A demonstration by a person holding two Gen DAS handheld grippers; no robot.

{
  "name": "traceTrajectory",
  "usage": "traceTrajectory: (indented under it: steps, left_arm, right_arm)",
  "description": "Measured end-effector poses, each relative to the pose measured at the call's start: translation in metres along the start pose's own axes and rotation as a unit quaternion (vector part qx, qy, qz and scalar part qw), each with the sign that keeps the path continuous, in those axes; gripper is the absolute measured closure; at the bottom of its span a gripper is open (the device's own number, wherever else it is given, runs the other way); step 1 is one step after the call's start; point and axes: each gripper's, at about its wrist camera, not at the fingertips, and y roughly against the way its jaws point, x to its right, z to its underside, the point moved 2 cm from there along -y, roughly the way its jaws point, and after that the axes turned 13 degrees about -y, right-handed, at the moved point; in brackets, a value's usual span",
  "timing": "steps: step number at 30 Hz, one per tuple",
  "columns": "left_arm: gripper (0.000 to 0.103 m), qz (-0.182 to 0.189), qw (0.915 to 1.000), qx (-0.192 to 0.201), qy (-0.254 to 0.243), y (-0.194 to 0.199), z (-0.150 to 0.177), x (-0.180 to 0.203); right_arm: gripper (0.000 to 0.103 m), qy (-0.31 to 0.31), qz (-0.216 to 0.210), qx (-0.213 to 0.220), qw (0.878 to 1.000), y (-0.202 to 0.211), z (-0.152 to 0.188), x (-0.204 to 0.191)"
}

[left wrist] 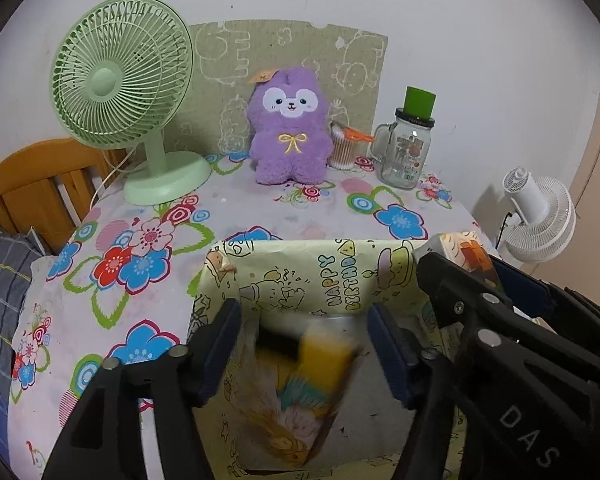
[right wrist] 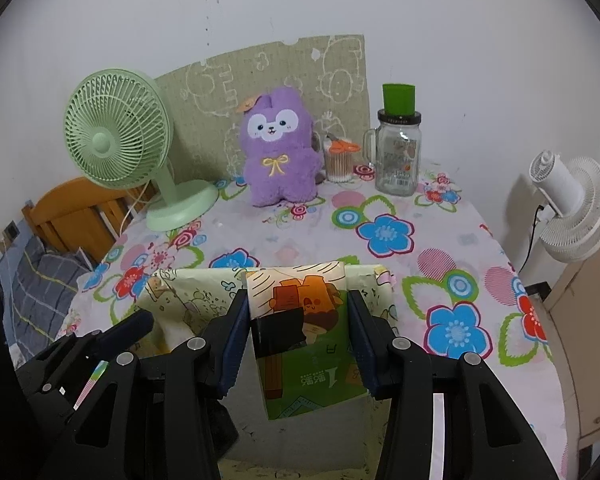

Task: Organize soft objects
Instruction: 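Open the left tool dropping the yellow pack while the right releases the green box into the basket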

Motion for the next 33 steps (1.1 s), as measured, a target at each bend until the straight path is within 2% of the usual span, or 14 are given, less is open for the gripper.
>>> traceTrajectory:
  steps: [3,7,9,11,18,23,28,33]
  left_arm:
    - [0.024,-0.009,0.9999,-0.004,0.001,-0.003,0.001,-0.002]
    - [0.022,-0.011,0.9999,-0.006,-0.003,-0.003,0.002,0.0]
    - [0.019,-0.01,0.9999,-0.007,-0.006,-0.003,0.002,0.0]
    - [0.016,-0.006,0.9999,-0.005,-0.006,-0.002,0.002,0.0]
    - [0.009,-0.008,0.9999,0.004,-0.009,0.006,0.001,0.003]
    - [0.007,-0.007,0.9999,0.011,-0.011,0.016,0.001,0.006]
    - [0.004,-0.014,0.9995,0.021,-0.016,0.03,0.003,0.008]
    - [0.002,-0.015,0.9993,0.03,-0.016,0.044,0.007,0.009]
  right_arm:
    - [0.051,0.003,0.002,-0.01,1.0,-0.007,0.0,-0.001]
    - [0.05,0.001,0.0,-0.013,1.0,-0.01,0.001,0.0]
    - [0.04,0.002,0.0,-0.013,1.0,-0.011,0.002,0.0]
    - [0.027,0.003,-0.003,-0.009,1.0,-0.009,0.002,-0.001]
    - [0.02,0.008,-0.002,0.003,1.0,0.002,0.002,-0.003]
    - [0.011,0.009,0.005,0.016,1.0,0.014,0.002,-0.004]
    - [0.009,0.01,0.004,0.025,1.0,0.027,0.004,-0.006]
    - [0.002,0.012,0.005,0.037,0.999,0.042,0.008,-0.008]
